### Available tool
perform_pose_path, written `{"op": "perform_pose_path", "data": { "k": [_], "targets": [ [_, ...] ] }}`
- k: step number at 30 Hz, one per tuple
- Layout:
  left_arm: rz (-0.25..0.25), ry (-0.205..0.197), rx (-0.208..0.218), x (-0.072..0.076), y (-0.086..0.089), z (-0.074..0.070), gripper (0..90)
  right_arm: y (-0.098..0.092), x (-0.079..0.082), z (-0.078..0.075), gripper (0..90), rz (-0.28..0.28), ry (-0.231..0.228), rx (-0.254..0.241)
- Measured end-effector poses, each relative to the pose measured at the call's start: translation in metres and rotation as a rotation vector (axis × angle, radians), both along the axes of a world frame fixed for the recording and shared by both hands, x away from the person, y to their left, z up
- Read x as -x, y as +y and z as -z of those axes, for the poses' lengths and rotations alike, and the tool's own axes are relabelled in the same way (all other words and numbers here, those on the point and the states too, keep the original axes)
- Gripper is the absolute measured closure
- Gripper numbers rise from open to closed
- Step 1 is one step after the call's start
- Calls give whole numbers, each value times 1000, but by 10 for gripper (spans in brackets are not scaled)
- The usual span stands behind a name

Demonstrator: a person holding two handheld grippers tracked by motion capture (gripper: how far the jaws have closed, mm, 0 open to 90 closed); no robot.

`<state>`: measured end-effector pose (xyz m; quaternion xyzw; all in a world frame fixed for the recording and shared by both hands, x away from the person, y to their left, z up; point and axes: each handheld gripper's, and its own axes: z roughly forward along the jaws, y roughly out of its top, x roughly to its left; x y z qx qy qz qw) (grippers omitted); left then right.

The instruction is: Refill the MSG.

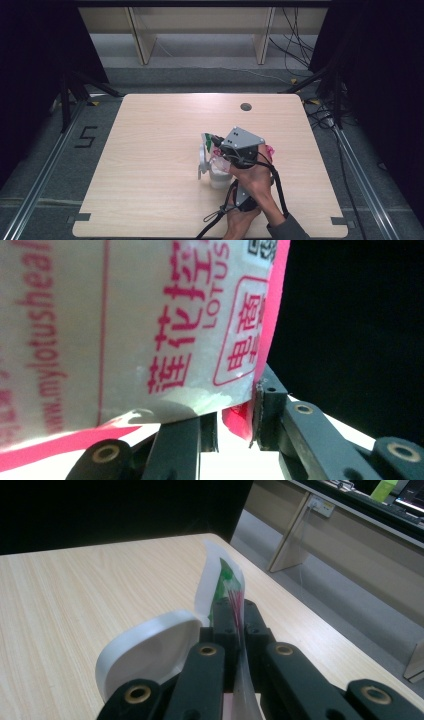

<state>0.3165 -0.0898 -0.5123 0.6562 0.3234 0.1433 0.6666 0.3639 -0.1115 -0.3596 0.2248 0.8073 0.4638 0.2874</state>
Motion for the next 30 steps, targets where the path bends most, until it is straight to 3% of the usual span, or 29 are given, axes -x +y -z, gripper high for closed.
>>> {"op": "perform_pose_path", "data": {
  "k": [4,13,17,22,29,30],
  "targets": [
    [6,-4,8,0,0,-1,758,-2,-1,-2,894,-12,-20,0],
    [8,1,9,0,0,-1,758,-2,-1,-2,894,-12,-17,-2],
    [3,3,-9,-1,0,0,758,-1,-2,0,894,-12,-16,6],
    [7,-3,6,0,0,-1,758,-3,-1,-2,894,-13,-13,-6],
    [3,-1,-6,0,0,0,759,-5,-1,-3,894,-12,-11,-18],
    [14,-8,-38,-1,2,0,759,-6,-2,-3,894,-12,-9,-21]
  ]
}}
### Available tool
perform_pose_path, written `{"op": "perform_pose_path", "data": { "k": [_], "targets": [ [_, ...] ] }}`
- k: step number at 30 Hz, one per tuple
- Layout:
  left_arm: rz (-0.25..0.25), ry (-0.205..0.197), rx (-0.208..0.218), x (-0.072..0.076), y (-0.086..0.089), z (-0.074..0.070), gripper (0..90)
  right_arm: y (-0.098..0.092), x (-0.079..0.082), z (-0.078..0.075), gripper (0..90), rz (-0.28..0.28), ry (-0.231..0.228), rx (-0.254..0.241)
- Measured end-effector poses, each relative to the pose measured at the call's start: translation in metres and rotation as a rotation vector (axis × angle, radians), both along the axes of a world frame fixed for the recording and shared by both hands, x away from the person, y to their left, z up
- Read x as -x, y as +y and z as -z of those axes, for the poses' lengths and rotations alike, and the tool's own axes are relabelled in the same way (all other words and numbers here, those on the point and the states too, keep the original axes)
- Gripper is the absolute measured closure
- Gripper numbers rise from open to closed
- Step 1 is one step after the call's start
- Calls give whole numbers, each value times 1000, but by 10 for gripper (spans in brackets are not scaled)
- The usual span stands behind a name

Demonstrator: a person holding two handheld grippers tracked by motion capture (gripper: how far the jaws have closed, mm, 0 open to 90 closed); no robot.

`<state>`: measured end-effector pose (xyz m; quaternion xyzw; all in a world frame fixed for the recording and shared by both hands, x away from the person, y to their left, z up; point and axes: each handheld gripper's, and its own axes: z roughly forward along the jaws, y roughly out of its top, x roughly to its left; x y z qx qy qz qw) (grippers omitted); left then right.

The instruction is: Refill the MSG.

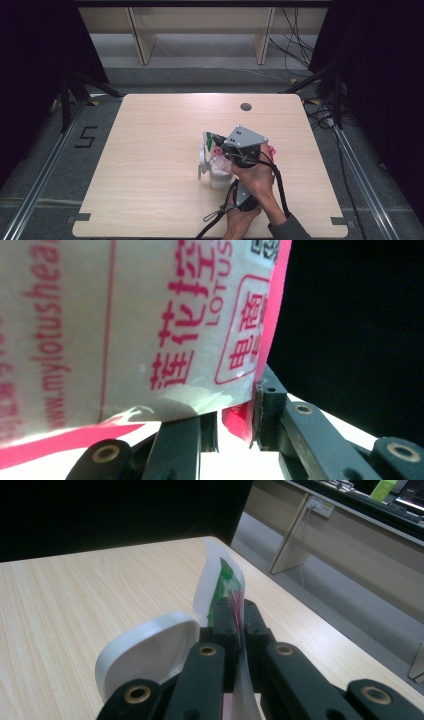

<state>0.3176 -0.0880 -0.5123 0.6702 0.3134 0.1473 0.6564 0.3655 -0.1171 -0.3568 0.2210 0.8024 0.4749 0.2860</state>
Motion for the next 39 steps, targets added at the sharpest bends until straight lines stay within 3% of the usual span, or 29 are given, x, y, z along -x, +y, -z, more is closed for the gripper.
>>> {"op": "perform_pose_path", "data": {
  "k": [10,13,17,22,23,25,26,29,33,34,35,39],
  "targets": [
    [-1,1,-10,0,0,2,759,-4,1,-1,896,9,11,-20],
    [1,4,-12,0,0,3,758,-7,-1,-3,896,2,-15,-5],
    [12,8,-14,0,1,3,757,-9,0,-4,897,-2,14,-14],
    [16,9,-20,1,1,4,756,-11,0,-4,898,4,-8,-11],
    [14,9,-22,1,1,4,755,-11,2,-4,898,15,20,-26],
    [19,6,-21,1,1,4,751,-13,2,-6,899,6,12,-24],
    [18,8,-23,1,1,4,750,-15,0,-7,899,-4,-28,-6],
    [25,8,-30,4,1,4,741,-17,3,-7,900,0,4,-23],
    [34,17,-33,4,2,5,727,-26,4,-11,900,13,-23,-32],
    [22,24,-55,5,2,4,723,-27,5,-12,900,12,-4,-47],
    [36,18,-37,4,2,5,722,-28,5,-12,900,12,-7,-54],
    [37,22,-38,5,1,7,703,-37,8,-15,900,18,-4,-84]
  ]
}}
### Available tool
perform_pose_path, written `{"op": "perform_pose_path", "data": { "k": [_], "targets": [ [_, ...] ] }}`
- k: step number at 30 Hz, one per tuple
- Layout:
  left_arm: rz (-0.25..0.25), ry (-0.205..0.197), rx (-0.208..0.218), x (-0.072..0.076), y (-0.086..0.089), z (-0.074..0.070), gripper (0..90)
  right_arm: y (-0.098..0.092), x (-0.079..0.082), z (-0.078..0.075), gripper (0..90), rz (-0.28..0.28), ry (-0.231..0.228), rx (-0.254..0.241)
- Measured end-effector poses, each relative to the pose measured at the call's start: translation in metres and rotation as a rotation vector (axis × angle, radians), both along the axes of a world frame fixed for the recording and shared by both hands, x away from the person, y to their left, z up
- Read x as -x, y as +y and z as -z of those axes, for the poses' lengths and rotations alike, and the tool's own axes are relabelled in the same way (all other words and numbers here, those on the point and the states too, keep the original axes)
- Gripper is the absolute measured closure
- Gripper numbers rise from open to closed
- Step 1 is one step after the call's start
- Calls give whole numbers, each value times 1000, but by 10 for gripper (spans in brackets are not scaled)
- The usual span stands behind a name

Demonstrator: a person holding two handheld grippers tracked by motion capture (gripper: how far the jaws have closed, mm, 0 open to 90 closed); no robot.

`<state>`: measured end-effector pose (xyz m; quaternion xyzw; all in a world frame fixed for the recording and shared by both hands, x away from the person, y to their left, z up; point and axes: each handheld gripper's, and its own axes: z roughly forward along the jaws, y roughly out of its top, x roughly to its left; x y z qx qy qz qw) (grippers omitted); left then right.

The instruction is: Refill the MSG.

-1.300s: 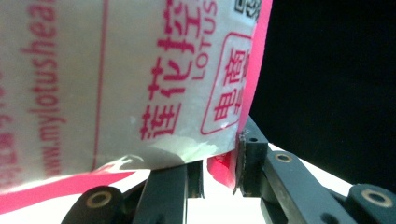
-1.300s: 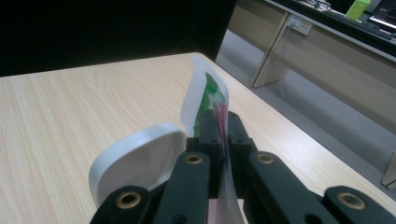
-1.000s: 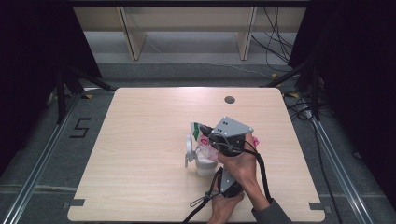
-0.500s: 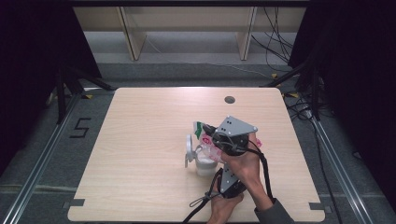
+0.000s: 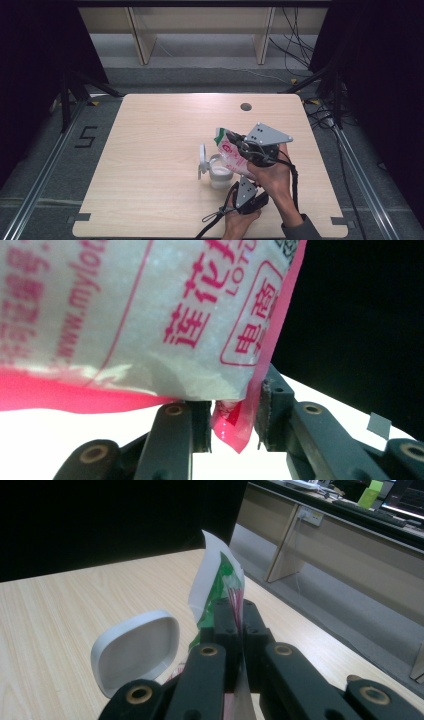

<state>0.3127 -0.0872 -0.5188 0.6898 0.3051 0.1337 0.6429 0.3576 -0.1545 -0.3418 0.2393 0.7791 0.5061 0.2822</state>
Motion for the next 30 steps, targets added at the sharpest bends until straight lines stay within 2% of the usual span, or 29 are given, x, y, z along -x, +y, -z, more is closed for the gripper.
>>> {"op": "perform_pose_path", "data": {
  "k": [1,3,4,5,6,7,8,9,11,12,13,14,15,18,19,20,21,22,23,24,25,28,29,30],
  "targets": [
    [7,1,-6,0,1,0,699,-2,0,-1,900,-10,8,-10],
    [-3,22,48,2,-1,0,692,-8,0,-2,900,-8,14,-36],
    [2,18,30,1,0,0,687,-11,3,-3,900,-6,41,-53],
    [-8,17,41,1,-1,1,683,-12,2,-3,900,-8,20,-51],
    [-4,27,49,1,0,0,680,-14,3,-4,900,-14,19,-43],
    [0,33,47,2,0,1,674,-16,3,-4,900,-5,-2,-45],
    [-2,33,42,1,1,1,672,-18,3,-4,900,-11,6,-53],
    [9,32,26,1,1,2,669,-19,5,-4,900,-17,33,-71],
    [9,39,28,1,2,2,655,-21,6,-3,900,-18,32,-77],
    [-8,42,36,2,2,1,648,-23,6,-4,900,-5,15,-70],
    [11,36,17,2,3,2,642,-23,7,-4,900,-16,32,-71],
    [8,33,6,2,4,1,634,-24,7,-4,900,-22,40,-87],
    [-4,41,33,2,3,2,626,-25,7,-4,900,-19,37,-86],
    [3,47,24,2,4,3,607,-29,7,-5,900,-8,26,-85],
    [4,46,17,2,6,2,602,-29,6,-3,900,-19,34,-103],
    [15,39,-16,1,8,3,600,-31,6,-3,900,-26,43,-119],
    [5,50,18,2,6,3,598,-32,6,-2,900,-27,36,-118],
    [7,53,14,2,6,2,589,-33,6,-3,900,-25,27,-109],
    [7,55,12,2,6,2,577,-33,6,-2,900,-29,39,-122],
    [6,55,11,3,7,2,567,-35,7,-3,900,-14,29,-106],
    [5,54,12,3,7,2,562,-35,8,-3,900,-16,43,-118],
    [9,50,3,4,8,2,556,-37,8,-3,900,-22,41,-137],
    [10,50,-3,4,9,2,554,-38,8,-3,900,-6,19,-122],
    [9,51,-2,5,9,2,547,-39,9,-3,900,-10,30,-128]
  ]
}}
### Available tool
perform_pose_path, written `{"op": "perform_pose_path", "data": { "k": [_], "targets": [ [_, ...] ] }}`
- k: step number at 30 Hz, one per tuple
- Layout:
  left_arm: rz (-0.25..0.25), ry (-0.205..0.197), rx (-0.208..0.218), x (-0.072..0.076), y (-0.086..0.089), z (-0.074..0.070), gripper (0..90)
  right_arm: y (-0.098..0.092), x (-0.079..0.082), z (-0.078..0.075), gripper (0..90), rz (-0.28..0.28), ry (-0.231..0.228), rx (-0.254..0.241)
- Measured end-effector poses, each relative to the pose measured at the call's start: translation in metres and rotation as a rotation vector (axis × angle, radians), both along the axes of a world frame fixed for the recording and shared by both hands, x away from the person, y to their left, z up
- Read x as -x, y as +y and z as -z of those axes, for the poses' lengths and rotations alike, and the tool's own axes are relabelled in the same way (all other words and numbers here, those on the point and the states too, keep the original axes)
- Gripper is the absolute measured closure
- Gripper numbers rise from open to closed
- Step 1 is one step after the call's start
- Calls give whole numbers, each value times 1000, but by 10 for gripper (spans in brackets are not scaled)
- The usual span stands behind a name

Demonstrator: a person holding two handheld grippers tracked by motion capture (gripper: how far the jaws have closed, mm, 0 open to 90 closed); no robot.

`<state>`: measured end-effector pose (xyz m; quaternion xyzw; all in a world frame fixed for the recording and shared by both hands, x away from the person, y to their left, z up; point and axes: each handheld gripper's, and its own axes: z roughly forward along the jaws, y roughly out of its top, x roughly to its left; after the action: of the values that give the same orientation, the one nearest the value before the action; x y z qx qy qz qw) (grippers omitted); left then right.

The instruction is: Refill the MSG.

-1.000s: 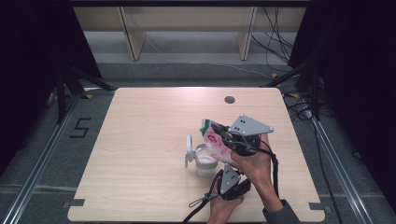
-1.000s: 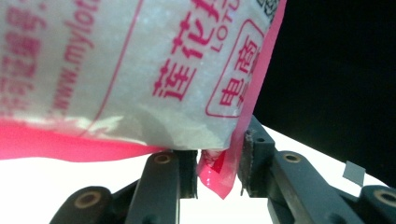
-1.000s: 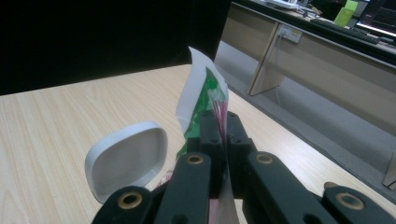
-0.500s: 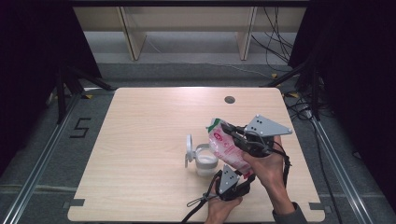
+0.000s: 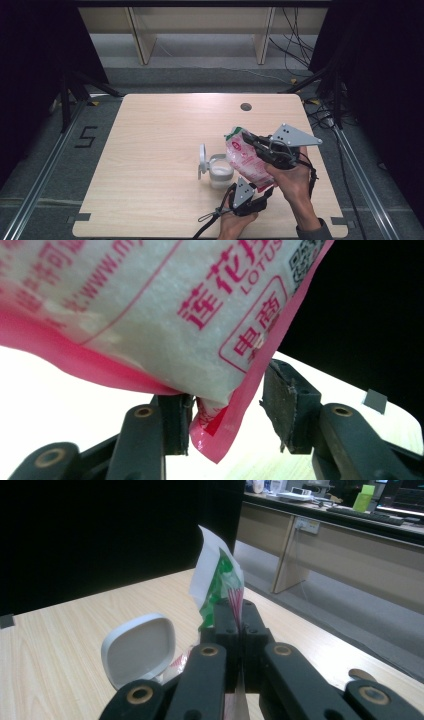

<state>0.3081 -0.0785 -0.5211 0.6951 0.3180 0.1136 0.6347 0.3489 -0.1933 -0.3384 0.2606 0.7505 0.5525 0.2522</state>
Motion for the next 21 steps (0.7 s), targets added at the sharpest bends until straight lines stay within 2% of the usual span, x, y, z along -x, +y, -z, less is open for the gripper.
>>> {"op": "perform_pose_path", "data": {
  "k": [1,2,3,4,7,8,9,11,12,14,15,17,18,19,21],
  "targets": [
    [-1,3,-5,1,1,0,532,-1,0,0,900,1,11,-3],
    [-4,4,-9,1,1,0,518,-3,0,0,900,4,-3,-4],
    [-4,11,-11,1,1,0,511,-3,1,1,900,8,9,-23],
    [-3,17,-1,1,1,0,493,-5,-1,1,900,3,-6,-15],
    [-1,23,-22,2,3,0,461,-7,-2,3,900,-7,12,-40],
    [-1,23,-38,2,5,-1,447,-9,-3,3,900,-5,-3,-46],
    [-14,28,-30,3,5,-1,434,-10,-2,4,900,2,11,-55],
    [-20,33,-35,3,7,-1,414,-13,-4,4,900,-5,10,-69],
    [-78,-5,-85,4,13,-2,410,-15,-4,4,900,-1,14,-81],
    [-92,-3,-105,6,16,-3,410,-16,-3,5,900,-12,50,-113],
    [-82,-2,-81,5,17,-2,411,-18,-3,4,900,-7,41,-104],
    [-84,-7,-87,5,18,-2,408,-19,-3,4,900,4,46,-104],
    [-90,-1,-99,7,19,-3,402,-21,-5,5,900,5,25,-119],
    [-90,1,-94,8,22,-3,395,-21,-4,5,900,1,46,-126],
    [-98,0,-76,10,23,-4,390,-23,-5,6,900,1,29,-122]
  ]
}}
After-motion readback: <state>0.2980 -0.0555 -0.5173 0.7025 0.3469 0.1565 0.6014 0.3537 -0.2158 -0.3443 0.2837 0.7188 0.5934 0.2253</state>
